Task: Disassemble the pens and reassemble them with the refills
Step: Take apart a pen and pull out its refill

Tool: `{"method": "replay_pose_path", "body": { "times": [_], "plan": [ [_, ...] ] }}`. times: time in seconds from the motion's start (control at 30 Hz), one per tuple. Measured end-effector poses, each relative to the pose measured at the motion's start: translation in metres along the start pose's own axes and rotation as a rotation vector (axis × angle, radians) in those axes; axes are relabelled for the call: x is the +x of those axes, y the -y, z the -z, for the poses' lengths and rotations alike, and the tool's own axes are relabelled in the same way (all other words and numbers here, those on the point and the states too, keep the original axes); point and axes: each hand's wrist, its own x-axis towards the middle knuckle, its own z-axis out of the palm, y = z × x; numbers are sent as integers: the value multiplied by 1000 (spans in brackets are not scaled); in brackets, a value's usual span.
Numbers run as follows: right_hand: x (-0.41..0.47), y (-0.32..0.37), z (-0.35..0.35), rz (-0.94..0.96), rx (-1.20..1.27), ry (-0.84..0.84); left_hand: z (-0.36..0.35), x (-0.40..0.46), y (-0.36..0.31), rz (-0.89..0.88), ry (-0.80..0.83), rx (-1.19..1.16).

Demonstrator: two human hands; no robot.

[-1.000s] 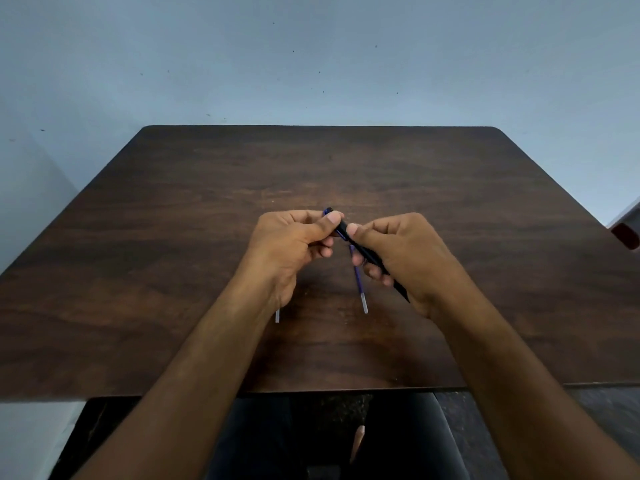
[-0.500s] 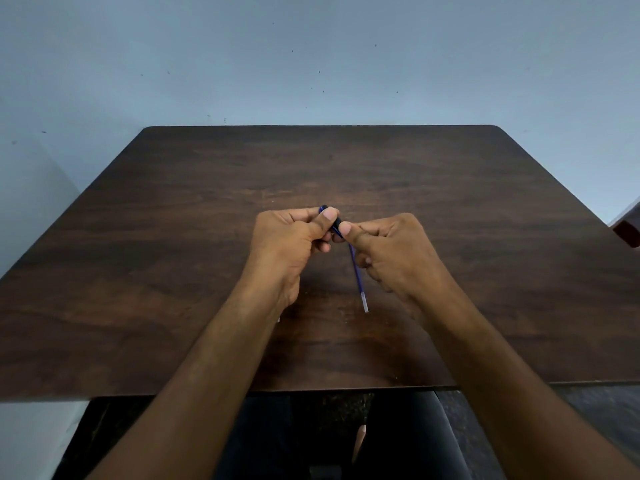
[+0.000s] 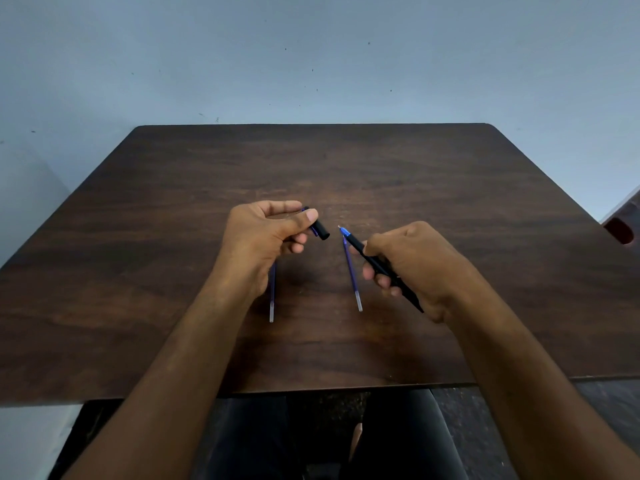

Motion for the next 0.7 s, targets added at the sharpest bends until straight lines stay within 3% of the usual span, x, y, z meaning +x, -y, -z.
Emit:
{"method": "replay_pose_path", "body": {
  "times": [0.37,0.7],
  "plan": [
    [3,-5,8,28,50,-32,-11,12,4,-53,15,646],
    [4,-8,21,45,157,-26,-22,17,2,-43,2,822]
  ]
}}
